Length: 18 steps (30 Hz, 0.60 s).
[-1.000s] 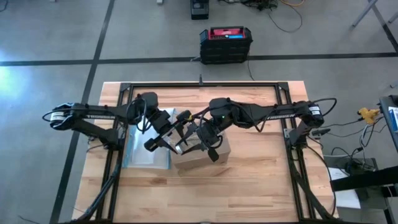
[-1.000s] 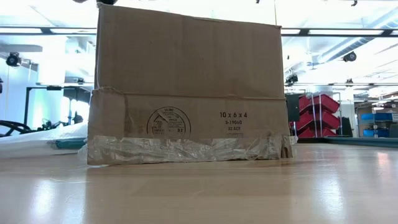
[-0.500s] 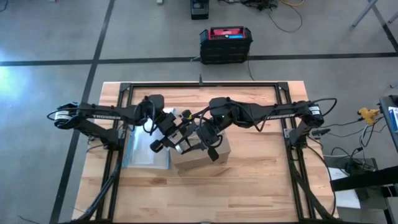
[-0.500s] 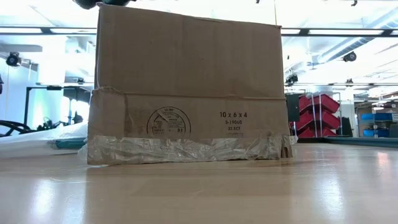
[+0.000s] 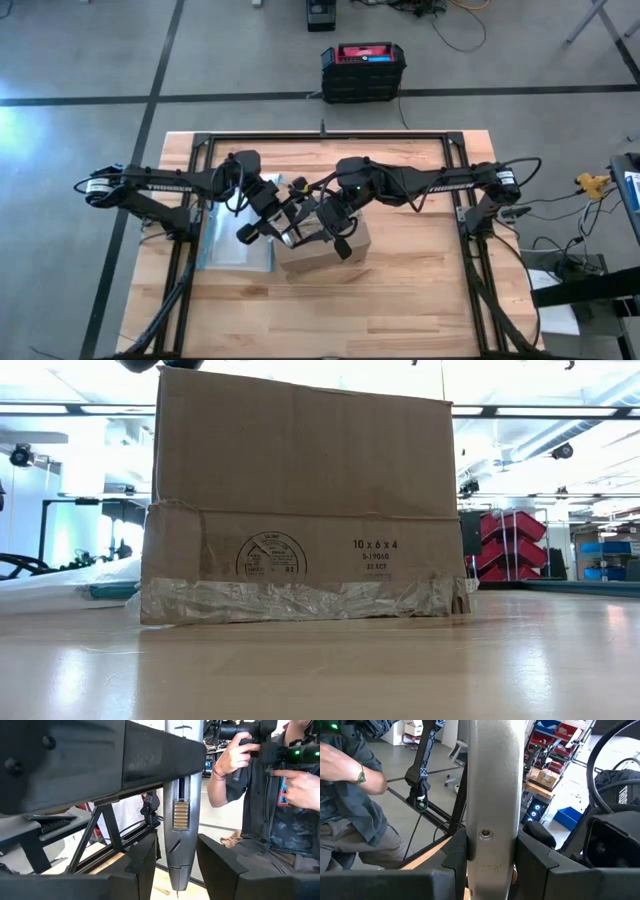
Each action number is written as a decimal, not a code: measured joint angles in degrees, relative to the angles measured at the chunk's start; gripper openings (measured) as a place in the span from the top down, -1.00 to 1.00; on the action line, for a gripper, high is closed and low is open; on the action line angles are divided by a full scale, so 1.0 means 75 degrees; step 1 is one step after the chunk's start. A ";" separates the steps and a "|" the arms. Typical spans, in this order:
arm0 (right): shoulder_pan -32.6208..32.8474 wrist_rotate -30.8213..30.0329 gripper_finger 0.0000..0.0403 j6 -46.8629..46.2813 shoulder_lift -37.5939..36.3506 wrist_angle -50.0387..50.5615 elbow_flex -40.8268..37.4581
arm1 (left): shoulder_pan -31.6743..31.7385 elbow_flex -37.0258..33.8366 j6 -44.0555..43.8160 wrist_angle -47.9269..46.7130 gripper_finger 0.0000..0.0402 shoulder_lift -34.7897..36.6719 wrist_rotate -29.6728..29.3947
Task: Unpack boxes
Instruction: Break down the cardboard box until it is fully flat
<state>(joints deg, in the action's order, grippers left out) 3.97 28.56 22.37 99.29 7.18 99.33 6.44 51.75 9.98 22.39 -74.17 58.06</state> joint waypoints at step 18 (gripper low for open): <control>0.0017 -0.0041 0.28 -0.0675 -0.0031 0.0095 -0.0003 | 0.0003 -0.0006 -0.0539 -0.0036 0.82 0.0097 0.0073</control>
<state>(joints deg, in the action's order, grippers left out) 4.10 28.25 17.30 99.05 7.90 99.31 6.46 51.70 5.94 22.12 -73.45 58.61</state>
